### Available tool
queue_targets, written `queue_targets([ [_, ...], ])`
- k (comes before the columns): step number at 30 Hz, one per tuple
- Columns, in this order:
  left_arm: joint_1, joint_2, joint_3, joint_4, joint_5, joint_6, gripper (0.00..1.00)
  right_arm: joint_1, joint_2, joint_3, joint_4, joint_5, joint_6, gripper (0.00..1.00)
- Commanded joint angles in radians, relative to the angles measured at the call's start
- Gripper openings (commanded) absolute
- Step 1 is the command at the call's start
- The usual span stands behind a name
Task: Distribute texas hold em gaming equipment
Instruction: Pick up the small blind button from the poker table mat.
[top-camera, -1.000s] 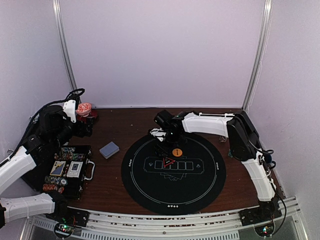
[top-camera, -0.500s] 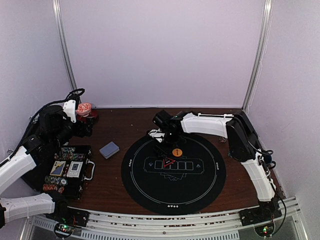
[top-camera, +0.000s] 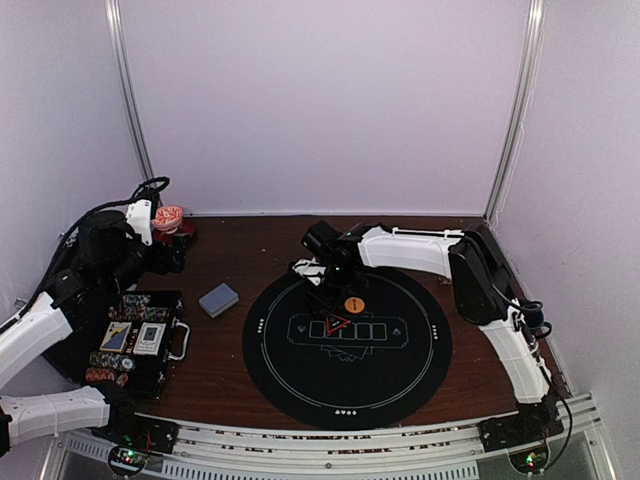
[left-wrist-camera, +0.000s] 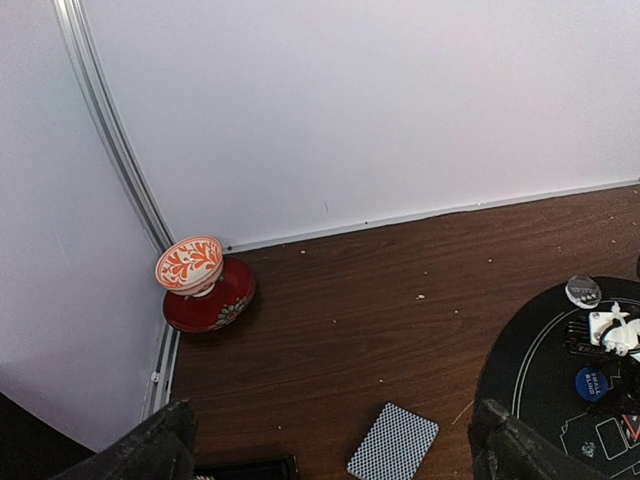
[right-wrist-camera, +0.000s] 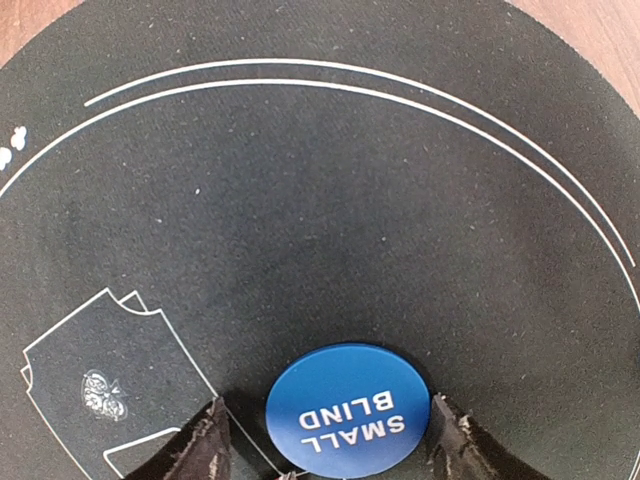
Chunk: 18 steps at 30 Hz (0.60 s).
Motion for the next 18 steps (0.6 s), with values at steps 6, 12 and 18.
queue_targets([
  [6, -0.002, -0.011, 0.022, 0.043, 0.01, 0.005, 0.98, 0.013, 0.044, 0.008, -0.008, 0.02, 0.0, 0.56],
  [12, -0.001, -0.012, 0.021, 0.043, 0.01, 0.003, 0.98, 0.013, 0.041, 0.004, -0.001, 0.029, -0.002, 0.51],
  [18, -0.001, -0.011, 0.022, 0.043, 0.011, 0.003, 0.98, 0.013, 0.031, 0.001, 0.007, 0.024, 0.002, 0.46],
])
